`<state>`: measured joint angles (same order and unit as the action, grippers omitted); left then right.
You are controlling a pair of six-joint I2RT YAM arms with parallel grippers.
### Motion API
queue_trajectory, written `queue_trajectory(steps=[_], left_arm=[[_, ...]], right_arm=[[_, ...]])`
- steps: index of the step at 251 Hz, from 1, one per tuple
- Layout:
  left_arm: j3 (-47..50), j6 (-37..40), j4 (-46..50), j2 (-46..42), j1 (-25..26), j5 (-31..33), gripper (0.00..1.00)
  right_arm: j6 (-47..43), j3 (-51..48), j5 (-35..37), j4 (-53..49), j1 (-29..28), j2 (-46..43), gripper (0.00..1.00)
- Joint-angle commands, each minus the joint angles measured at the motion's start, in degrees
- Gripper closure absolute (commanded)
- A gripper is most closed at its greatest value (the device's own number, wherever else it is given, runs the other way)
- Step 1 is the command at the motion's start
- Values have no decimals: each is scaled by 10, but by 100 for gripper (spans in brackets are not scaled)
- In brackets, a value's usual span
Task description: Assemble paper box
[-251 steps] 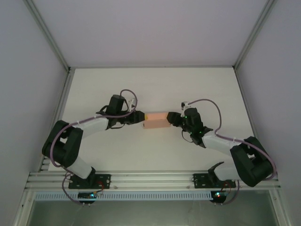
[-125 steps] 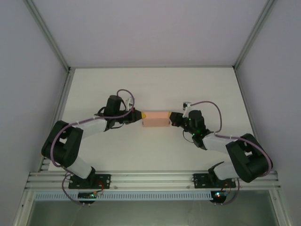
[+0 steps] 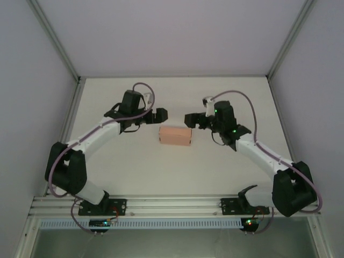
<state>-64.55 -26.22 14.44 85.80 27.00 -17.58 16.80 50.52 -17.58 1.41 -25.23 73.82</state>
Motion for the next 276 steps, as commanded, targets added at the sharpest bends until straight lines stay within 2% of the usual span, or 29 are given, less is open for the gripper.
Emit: queue_trajectory(steps=[1, 13, 23, 50, 88, 119, 145, 189, 204, 235, 257, 276], left_arm=[[-16, 44, 72, -39, -4, 107, 1], [-10, 47, 84, -50, -12, 141, 0], [-1, 47, 92, -60, -21, 160, 1], [39, 33, 106, -93, -47, 198, 0], [108, 14, 105, -143, -81, 210, 0], [141, 8, 119, -179, -100, 222, 0], [155, 8, 130, -203, -105, 232, 1], [168, 9, 129, -234, -109, 235, 0], [171, 9, 131, -243, -109, 234, 1], [178, 7, 135, -265, -108, 236, 0], [186, 6, 135, -280, -108, 233, 0], [194, -1, 133, -292, -108, 236, 0]], right_arm=[[-265, 76, -141, -147, -8, 35, 1], [-379, 111, -149, -223, -26, 58, 1], [-476, 136, -127, -282, -44, 76, 0], [-625, 188, -38, -353, -87, 135, 1], [-659, 289, 13, -413, -107, 229, 1], [-686, 364, 87, -488, -130, 305, 12], [-684, 392, 173, -496, -153, 345, 19], [-681, 413, 195, -500, -160, 371, 35], [-681, 413, 222, -489, -166, 378, 40], [-658, 388, 320, -417, -182, 375, 59], [-666, 351, 368, -363, -199, 354, 60], [-708, 295, 416, -268, -213, 330, 61]])
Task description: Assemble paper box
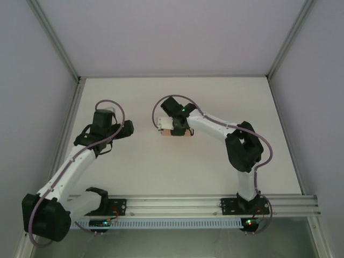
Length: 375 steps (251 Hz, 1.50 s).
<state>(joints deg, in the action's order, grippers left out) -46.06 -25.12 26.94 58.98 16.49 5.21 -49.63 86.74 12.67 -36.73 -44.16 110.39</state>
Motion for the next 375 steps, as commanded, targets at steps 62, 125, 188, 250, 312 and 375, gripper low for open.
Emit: queue_trajectory(steps=[62, 125, 188, 250, 312, 375], left_arm=[[26, -19, 1, -38, -3, 0, 0], [14, -17, -2, -27, -4, 9, 0], [38, 43, -126, 0, -42, 102, 1], [169, 162, -431, 86, -131, 123, 0], [236, 203, -655, 187, -169, 50, 0], [271, 226, -815, 275, -204, -73, 1]], right_arm=[[-15, -160, 107, 96, -79, -82, 22], [82, -246, 33, 43, -137, -213, 1], [312, -346, 25, 219, 41, -404, 1], [451, -587, -103, 560, 348, -450, 1], [470, -680, -198, 866, 428, -274, 1], [513, -653, -127, 877, 442, -211, 1]])
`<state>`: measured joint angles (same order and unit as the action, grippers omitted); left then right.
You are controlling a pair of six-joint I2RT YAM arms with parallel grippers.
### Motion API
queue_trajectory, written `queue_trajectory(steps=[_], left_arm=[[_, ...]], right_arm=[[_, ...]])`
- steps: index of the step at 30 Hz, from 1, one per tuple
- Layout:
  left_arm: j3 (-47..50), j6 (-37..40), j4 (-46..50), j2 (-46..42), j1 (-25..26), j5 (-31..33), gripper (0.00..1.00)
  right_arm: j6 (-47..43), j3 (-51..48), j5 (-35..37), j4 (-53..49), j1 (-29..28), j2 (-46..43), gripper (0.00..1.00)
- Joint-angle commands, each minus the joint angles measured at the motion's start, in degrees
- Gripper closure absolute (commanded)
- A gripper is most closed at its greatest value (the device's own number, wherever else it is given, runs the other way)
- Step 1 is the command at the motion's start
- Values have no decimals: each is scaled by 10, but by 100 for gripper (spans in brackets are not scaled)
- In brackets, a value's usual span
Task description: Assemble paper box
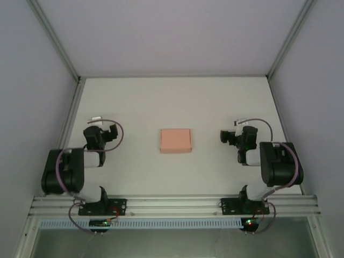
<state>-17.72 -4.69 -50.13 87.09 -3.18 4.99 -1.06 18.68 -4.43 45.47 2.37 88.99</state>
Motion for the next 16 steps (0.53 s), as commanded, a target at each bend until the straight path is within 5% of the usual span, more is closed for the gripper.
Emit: queue_trajectory(steps=[1, 16], left_arm=[[-13, 20, -46, -3, -8, -69, 1], [-28, 35, -43, 12, 14, -30, 1]], right_arm=[[26, 27, 45, 54, -23, 3, 1], [25, 29, 41, 40, -20, -1, 1]])
